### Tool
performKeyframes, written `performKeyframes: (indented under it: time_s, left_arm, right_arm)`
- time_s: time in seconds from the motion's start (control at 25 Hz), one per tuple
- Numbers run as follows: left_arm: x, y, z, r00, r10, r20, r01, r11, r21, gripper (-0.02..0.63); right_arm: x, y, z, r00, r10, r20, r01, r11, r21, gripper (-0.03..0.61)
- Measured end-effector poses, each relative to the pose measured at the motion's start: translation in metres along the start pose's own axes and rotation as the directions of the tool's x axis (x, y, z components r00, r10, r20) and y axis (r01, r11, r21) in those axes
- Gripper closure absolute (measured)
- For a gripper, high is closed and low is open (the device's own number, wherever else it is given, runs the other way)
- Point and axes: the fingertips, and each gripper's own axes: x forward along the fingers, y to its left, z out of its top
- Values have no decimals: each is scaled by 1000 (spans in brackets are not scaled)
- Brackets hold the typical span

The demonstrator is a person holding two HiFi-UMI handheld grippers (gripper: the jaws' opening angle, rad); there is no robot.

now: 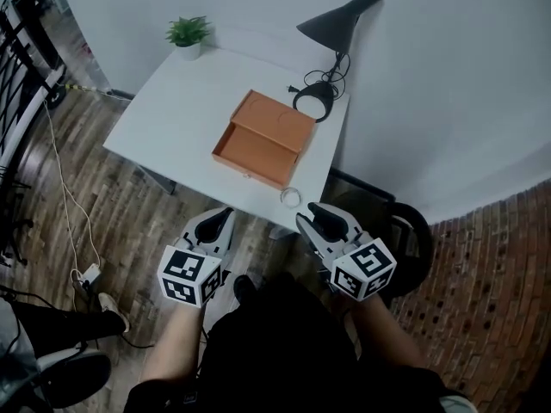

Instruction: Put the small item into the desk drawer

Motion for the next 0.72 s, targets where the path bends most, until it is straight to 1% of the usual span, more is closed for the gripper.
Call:
performKeyframes:
  time_s: [0.12,0.24,0.44,0.6,0.72]
  left_arm:
    - [7,-1,0,1000,-11,-8,11,1000,7,601]
    - [22,0,1,1000,-7,-2,7,1000,1,601]
    - [50,-7,-2,1000,25,-13,-25,1000,-11,601]
    - [76,-17,-6,998,47,-36,-48,999,-9,600]
    - [96,-20,-11,997,68,-41,-69,997,-27,589]
  right_arm:
    - [4,-11,1,1000,0,-16,0,1000,8,449]
    - [13,-31,2,1000,10,-21,-9,1000,17,449]
    - [21,-61,-4,998,52,-39,-51,998,27,449]
    - [23,-90,-17,995,82,-55,-79,995,66,450]
    - [24,-106,-26,991,114,-70,-107,990,88,451]
